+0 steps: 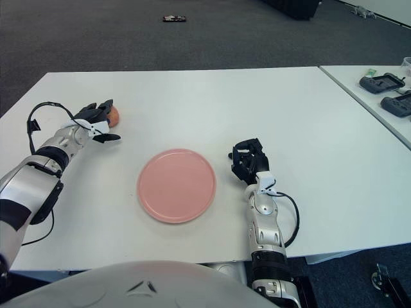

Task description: Put the apple into the plate.

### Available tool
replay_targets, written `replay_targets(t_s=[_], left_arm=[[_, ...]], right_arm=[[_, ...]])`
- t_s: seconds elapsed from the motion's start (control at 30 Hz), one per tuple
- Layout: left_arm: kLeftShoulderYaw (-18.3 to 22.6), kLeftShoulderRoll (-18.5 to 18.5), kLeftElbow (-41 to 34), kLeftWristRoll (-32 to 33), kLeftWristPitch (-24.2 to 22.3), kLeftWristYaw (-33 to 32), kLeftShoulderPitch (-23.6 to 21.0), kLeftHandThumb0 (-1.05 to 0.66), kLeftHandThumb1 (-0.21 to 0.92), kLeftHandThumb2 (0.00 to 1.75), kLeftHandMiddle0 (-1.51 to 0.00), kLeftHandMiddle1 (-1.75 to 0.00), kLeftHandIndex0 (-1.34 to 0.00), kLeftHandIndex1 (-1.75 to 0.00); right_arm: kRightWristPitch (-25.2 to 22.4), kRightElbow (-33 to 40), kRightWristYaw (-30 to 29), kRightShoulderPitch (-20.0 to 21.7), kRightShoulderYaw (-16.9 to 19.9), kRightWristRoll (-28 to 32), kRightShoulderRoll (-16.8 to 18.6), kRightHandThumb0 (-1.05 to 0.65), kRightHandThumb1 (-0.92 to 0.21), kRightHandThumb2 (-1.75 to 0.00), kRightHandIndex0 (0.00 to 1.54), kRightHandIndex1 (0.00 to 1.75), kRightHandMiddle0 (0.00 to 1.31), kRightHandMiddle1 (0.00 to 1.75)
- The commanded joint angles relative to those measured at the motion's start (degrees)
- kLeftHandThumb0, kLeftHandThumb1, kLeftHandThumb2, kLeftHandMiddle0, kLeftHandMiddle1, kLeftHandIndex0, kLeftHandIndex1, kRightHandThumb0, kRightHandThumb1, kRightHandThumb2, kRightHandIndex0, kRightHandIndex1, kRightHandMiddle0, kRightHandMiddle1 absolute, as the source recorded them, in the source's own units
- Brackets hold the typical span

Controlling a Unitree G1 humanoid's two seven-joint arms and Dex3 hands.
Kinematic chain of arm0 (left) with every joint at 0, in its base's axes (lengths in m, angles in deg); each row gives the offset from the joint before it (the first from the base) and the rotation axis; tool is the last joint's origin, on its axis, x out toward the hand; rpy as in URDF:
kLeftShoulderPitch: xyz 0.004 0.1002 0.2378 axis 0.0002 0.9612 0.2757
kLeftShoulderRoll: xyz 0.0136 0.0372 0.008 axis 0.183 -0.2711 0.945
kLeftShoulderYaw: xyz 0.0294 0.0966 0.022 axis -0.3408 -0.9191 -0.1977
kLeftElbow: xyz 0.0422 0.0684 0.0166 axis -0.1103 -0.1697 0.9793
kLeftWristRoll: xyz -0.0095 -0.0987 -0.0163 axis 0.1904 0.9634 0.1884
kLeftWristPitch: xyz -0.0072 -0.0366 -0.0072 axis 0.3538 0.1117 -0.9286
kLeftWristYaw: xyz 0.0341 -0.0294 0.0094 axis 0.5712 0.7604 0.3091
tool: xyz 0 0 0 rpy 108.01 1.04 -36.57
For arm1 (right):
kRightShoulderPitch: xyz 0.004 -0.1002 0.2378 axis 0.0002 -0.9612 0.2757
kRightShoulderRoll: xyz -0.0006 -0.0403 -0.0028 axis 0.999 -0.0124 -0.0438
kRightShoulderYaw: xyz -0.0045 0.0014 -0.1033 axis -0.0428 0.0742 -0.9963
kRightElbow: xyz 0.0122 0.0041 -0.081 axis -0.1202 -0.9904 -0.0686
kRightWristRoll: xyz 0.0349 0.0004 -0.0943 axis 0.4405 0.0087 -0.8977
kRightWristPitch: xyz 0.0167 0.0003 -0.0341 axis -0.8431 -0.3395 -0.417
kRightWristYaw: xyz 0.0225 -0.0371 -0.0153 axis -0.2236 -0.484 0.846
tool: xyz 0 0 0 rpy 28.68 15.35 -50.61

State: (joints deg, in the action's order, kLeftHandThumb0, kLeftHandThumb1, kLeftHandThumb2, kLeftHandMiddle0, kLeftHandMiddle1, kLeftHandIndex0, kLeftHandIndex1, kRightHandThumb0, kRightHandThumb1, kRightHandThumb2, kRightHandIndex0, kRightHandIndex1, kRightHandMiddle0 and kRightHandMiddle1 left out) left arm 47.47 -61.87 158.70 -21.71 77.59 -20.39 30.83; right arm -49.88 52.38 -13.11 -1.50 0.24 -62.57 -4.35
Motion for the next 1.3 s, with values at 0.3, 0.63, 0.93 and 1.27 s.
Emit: replay_targets(t_s=[0.3,0.63,0.93,1.27], left_arm=[[2.2,-2.0,0.8,1.2,-1.9,-6.2,1.4,-0.99,0.72,0.53,0.00,0.00,0.00,0.00],[3.6,-4.0,1.1,2.4,-3.7,-7.0,1.1,-0.88,0.63,0.61,-0.01,-0.49,0.00,-0.42],[1.5,-4.4,1.3,0.3,-6.5,-5.1,0.1,-0.70,0.42,0.93,-0.19,-1.46,-0.08,-1.64],[-2.0,-4.3,1.4,-2.5,-7.8,-4.2,-1.0,-0.53,0.30,1.17,-0.68,-1.74,-0.57,-1.74]], right_arm=[[0.7,0.3,0.2,-0.7,0.3,0.4,-0.2,-0.36,-0.82,-0.66,0.47,1.18,0.25,1.75],[0.3,1.0,0.0,-1.5,0.3,0.0,-0.5,-0.36,-0.81,-0.68,0.47,1.20,0.26,1.75],[-0.3,2.1,0.1,-2.0,0.2,0.1,-0.5,-0.36,-0.81,-0.68,0.46,1.20,0.25,1.75],[-1.0,2.3,0.0,-1.9,0.0,-0.3,-0.7,-0.36,-0.83,-0.65,0.45,1.20,0.24,1.75]])
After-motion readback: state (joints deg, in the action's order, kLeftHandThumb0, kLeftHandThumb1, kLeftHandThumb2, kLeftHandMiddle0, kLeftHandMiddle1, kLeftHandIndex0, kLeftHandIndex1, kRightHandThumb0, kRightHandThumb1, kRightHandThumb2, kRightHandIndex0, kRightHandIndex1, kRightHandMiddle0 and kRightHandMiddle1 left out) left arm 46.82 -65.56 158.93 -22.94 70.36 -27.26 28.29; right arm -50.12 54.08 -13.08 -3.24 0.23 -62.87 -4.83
